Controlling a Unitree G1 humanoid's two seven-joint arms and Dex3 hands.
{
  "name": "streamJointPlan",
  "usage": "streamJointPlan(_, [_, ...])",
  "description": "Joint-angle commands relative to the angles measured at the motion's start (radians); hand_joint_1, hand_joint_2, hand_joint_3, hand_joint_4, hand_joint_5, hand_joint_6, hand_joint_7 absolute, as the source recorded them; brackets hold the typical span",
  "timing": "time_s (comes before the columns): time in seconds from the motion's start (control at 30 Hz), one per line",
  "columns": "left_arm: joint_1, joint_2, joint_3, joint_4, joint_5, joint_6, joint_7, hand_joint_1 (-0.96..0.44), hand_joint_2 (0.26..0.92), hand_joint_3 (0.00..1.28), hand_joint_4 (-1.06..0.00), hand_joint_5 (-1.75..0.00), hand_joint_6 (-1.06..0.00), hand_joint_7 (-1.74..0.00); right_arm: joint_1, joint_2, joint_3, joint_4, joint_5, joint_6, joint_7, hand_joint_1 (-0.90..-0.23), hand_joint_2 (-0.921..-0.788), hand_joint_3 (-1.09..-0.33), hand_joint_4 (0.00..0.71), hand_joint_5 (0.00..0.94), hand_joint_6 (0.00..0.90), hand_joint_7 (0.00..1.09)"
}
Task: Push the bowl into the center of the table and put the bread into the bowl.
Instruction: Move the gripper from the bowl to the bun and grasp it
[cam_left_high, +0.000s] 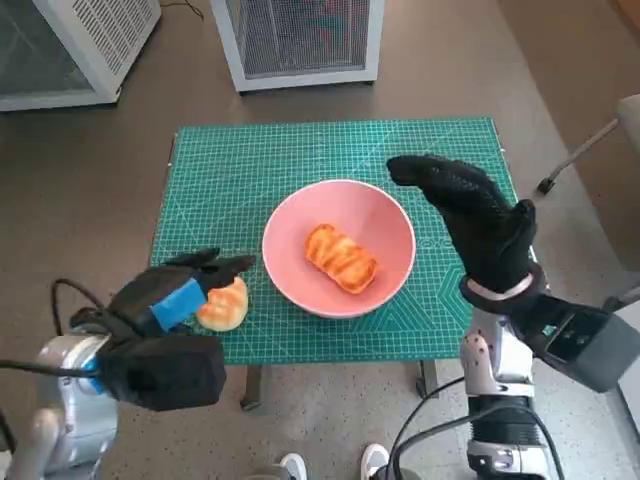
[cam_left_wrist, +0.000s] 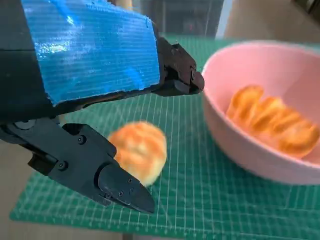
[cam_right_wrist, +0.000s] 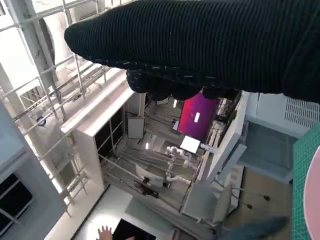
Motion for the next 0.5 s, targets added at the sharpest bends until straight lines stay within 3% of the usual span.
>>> streamJointPlan(0.03, [-0.042, -0.02, -0.036, 0.088, 0.006, 0.01, 0.028, -0.11, 0.731, 0.01, -0.22, 0.0, -0.35, 0.0, 0.016, -0.004, -0.003, 0.007, 0.0, 0.013, 0.01, -0.584, -0.921, -0.632, 0.302, 0.004, -0.001, 0.67])
streamJointPlan(0.37, [-0.119, -0.06, -0.123, 0.284, 0.073, 0.074, 0.089, 0.01, 0.742, 0.01, -0.23, 0.0, -0.37, -0.01, 0.023, -0.009, -0.003, -0.008, -0.002, 0.024, 0.008, -0.583, -0.921, -0.633, 0.301, 0.003, -0.001, 0.67])
streamJointPlan(0.5, [-0.14, -0.066, -0.144, 0.341, 0.096, 0.078, 0.133, 0.09, 0.768, 0.03, -0.29, -0.03, -0.44, -0.04, 0.022, -0.011, -0.004, -0.009, -0.001, 0.027, 0.01, -0.584, -0.921, -0.634, 0.301, 0.004, -0.001, 0.67])
